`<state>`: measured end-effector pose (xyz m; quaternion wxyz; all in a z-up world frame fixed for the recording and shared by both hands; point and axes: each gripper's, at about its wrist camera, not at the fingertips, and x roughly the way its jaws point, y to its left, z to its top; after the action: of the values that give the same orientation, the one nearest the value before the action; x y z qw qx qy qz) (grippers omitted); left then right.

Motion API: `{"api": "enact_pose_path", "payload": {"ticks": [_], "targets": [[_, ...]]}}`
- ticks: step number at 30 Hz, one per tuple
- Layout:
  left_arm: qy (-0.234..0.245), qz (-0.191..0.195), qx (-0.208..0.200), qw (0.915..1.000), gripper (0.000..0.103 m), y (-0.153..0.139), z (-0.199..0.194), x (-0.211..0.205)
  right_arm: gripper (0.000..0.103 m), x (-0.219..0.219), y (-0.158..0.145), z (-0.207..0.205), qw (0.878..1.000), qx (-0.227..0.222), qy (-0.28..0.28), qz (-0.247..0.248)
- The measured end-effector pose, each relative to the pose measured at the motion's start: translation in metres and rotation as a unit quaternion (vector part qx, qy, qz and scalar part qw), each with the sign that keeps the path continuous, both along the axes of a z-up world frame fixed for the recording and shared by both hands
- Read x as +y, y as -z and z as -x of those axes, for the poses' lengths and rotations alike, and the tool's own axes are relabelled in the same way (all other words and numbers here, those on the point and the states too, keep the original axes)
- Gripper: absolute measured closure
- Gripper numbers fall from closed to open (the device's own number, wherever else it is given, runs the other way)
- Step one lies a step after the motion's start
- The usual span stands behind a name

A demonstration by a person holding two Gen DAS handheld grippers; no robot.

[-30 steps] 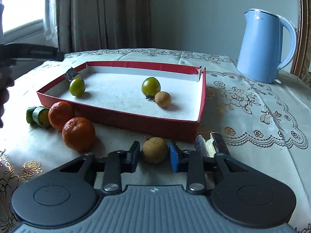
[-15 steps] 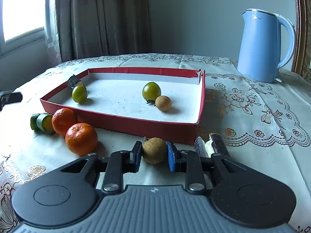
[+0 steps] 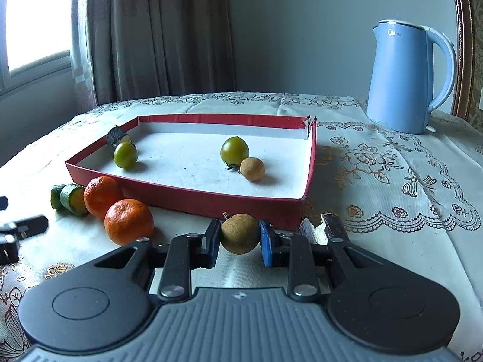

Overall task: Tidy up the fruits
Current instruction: 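Lift the longan with the right gripper and hold it over the box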

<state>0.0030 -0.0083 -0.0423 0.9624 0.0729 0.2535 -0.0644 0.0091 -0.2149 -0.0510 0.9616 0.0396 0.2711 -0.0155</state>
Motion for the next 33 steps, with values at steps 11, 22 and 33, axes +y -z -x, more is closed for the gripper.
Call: {"api": "enact_pose_path", "payload": {"ticks": [11, 22, 33], "targets": [[0.002, 0.019, 0.032, 0.9993, 0.008, 0.010, -0.012, 0.003, 0.076, 0.000, -0.017, -0.006, 1.000, -0.028, 0.000, 0.011], [0.004, -0.002, 0.043, 0.9991, 0.008, 0.014, -0.012, -0.002, 0.076, -0.001, -0.051, -0.018, 0.996, -0.092, 0.013, 0.010], [-0.007, -0.014, 0.038, 0.9991, 0.008, 0.014, -0.011, -0.004, 0.076, -0.003, -0.059, -0.031, 0.993, -0.115, 0.024, 0.001]]}}
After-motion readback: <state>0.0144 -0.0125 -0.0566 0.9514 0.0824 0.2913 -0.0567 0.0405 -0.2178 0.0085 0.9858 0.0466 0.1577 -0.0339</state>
